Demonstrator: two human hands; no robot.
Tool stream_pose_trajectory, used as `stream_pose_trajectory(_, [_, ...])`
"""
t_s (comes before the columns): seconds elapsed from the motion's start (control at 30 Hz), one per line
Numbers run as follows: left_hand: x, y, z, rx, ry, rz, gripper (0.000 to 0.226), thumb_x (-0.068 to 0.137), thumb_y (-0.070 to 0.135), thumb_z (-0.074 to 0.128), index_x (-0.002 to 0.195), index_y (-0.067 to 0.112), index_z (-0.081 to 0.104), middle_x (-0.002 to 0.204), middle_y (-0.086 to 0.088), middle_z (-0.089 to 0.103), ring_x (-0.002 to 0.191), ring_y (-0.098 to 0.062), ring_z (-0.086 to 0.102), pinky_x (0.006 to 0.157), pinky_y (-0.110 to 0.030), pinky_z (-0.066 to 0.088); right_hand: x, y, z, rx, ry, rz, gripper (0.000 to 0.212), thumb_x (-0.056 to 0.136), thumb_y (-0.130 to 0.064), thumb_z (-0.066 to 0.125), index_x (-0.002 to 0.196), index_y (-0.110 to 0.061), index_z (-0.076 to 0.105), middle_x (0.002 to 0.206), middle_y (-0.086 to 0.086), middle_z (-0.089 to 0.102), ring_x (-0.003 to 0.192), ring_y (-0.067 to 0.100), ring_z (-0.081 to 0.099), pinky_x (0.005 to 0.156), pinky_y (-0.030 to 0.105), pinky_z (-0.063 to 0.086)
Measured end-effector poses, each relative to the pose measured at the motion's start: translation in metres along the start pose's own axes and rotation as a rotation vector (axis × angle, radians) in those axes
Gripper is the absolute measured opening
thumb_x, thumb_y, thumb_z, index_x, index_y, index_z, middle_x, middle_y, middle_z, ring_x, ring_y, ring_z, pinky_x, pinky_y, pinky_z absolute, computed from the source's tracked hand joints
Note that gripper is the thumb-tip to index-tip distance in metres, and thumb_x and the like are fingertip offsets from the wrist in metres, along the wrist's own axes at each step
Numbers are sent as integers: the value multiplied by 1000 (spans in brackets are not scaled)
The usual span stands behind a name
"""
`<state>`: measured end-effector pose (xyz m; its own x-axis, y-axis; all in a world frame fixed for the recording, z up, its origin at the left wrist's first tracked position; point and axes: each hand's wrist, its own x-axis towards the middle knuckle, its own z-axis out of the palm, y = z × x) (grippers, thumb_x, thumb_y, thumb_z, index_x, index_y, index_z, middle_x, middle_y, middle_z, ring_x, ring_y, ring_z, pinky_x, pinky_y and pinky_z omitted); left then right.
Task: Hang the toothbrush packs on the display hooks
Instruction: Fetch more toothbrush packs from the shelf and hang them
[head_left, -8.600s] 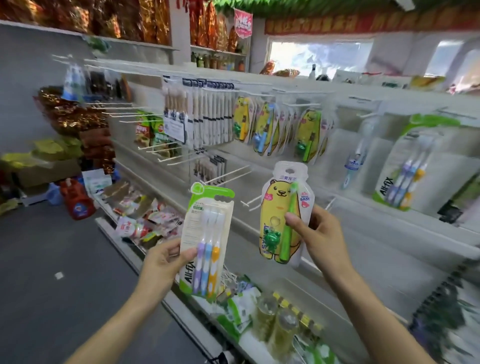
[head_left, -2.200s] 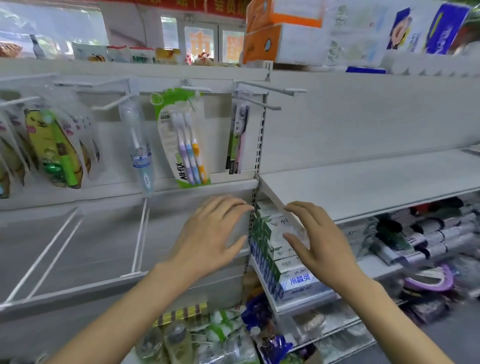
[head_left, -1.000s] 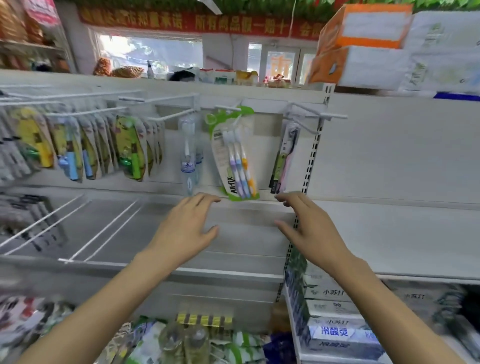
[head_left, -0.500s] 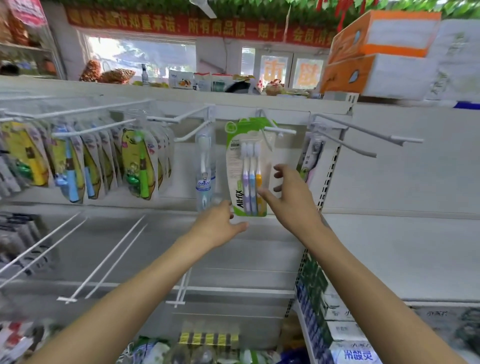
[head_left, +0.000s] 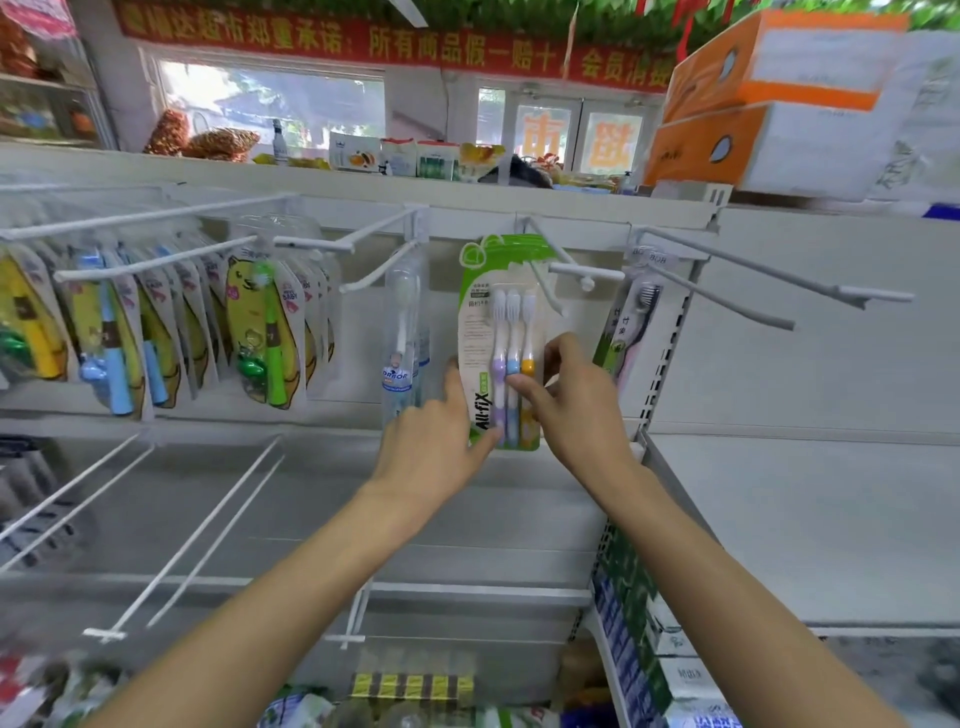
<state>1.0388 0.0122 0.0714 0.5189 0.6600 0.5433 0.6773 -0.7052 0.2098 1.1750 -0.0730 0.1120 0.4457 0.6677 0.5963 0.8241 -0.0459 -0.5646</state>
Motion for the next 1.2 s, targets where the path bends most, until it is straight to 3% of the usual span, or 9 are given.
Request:
stream_pose_trajectory(0.23, [2,9,-6,131,23,27,96,94,63,43,156,11,-8,88,-9,69,79,-31,68,57,-35,44,-4,6,-4,88,23,35,33,91,-34,71,95,-14,46,77,6,64,70,26,66,65,46,54])
stream_pose_trajectory(0.47, [-1,5,0,36,-5,18,77,95,51,53,151,14,17,96,-11,71,82,-38,69,61,-38,48,3,7,-1,70,-67,35,31,95,-37,64,95,-11,46,82,9,66,70,30,67,65,51,56])
stream_pose_trajectory(0.6, [3,-2,4,-11,-42,34,82,94,48,54,154,15,9,99,-12,71,82,-38,68,67,-43,57,11,5,-3,96,-164,52,27,99,-29,60,96,-5,49,86,12,67,63,26,70,65,51,57])
stream_pose_trajectory(0.77, [-6,-6,-1,-74,-95,11,94,91,46,58,154,21,-8,109,-6,71,88,-34,69,73,-46,58,7,14,-6,21,-175,85,29,98,-38,60,99,-9,57,89,6,68,77,23,69,75,47,58])
stream_pose_trajectory(0.9, [-31,-7,-14,-185,-92,59,67,92,39,59,144,27,18,126,2,60,89,-28,67,74,-43,57,-14,28,-15,-101,-141,141,44,98,-40,59,130,-10,56,113,5,68,96,20,64,83,34,51])
stream_pose_trajectory(1.0, [-46,1,-21,-200,-61,226,44,91,36,57,132,28,42,125,6,54,98,-22,63,77,-40,53,-41,39,-29,-149,-86,95,39,98,-38,60,127,-13,57,113,3,67,95,17,64,78,31,49])
stream_pose_trajectory(1.2, [-61,52,-22,-187,-77,463,43,91,41,55,132,32,45,133,9,52,120,-13,51,92,-38,53,-112,56,-80,-281,-58,-41,36,98,-31,59,132,-20,52,124,-2,61,105,17,62,81,38,54])
